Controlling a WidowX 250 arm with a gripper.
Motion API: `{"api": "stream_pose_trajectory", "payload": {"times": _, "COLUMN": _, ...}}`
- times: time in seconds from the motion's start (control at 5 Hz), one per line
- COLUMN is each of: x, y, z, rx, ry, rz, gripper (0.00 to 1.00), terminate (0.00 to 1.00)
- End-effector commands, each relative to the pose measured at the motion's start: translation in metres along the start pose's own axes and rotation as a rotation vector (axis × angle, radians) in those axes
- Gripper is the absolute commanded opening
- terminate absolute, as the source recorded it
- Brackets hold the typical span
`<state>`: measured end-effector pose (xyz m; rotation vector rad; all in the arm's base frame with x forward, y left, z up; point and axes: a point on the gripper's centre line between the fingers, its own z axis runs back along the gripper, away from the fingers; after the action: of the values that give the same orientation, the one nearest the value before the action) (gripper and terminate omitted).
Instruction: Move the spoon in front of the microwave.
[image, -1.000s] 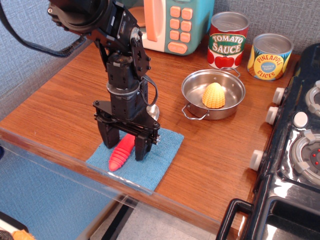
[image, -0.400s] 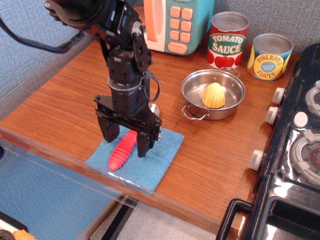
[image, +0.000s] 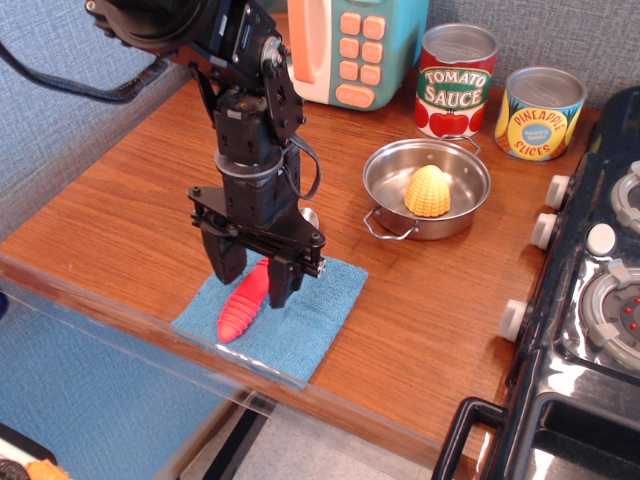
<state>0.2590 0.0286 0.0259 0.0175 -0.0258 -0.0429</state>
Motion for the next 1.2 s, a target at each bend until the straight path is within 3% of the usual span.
{"api": "stream_pose_trajectory", "payload": {"times": 0.0, "x": 0.0039, "y": 0.0046, "z": 0.0051, "rx": 0.012, "ry": -0.027, "rz": 0.02, "gripper": 0.0, "terminate": 0.0}}
{"api": "stream_pose_trajectory", "payload": {"times": 0.2, "x": 0.0044, "y": 0.0051, "z": 0.0041, "rx": 0.018, "ry": -0.019, "rz": 0.023, "gripper": 1.0, "terminate": 0.0}}
{"api": "stream_pose_trajectory", "payload": {"times": 1.0, "x": 0.0051, "y": 0.0057, "z": 0.0005, "rx": 0.017, "ry": -0.008, "rz": 0.027, "gripper": 1.0, "terminate": 0.0}}
